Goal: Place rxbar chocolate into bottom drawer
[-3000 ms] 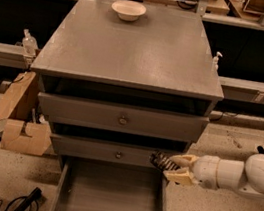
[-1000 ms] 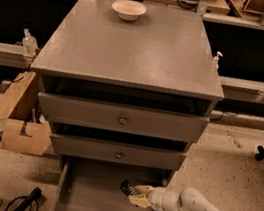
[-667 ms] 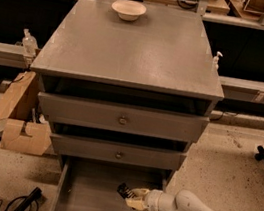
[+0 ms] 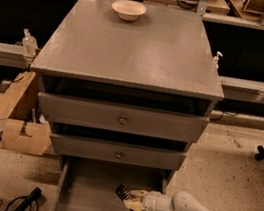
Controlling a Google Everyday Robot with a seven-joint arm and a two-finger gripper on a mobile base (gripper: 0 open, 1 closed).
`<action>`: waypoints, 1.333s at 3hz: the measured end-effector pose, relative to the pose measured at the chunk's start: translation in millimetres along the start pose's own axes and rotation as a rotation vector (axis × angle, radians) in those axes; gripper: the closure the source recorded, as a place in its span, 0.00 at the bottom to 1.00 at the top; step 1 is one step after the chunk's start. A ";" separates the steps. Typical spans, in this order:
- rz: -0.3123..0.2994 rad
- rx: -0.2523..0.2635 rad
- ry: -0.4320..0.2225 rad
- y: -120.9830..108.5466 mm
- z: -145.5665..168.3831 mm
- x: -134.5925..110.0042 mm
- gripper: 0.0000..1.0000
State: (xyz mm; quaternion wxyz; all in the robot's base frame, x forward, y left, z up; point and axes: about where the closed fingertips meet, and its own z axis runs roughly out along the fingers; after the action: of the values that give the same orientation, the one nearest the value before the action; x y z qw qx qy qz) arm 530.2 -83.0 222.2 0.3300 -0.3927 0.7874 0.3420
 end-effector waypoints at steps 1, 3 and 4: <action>0.000 -0.004 0.000 1.5 1.9 0.0 0.59; 0.001 -0.011 -0.001 4.5 5.6 -0.2 0.13; 0.001 -0.014 -0.001 5.8 7.2 -0.3 0.00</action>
Offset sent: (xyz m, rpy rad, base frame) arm -0.0007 0.0019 -0.0005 0.0017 0.0014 0.0022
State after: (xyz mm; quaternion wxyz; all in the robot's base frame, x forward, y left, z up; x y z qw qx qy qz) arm 527.2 -74.5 220.0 0.3273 -0.3943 0.7850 0.3480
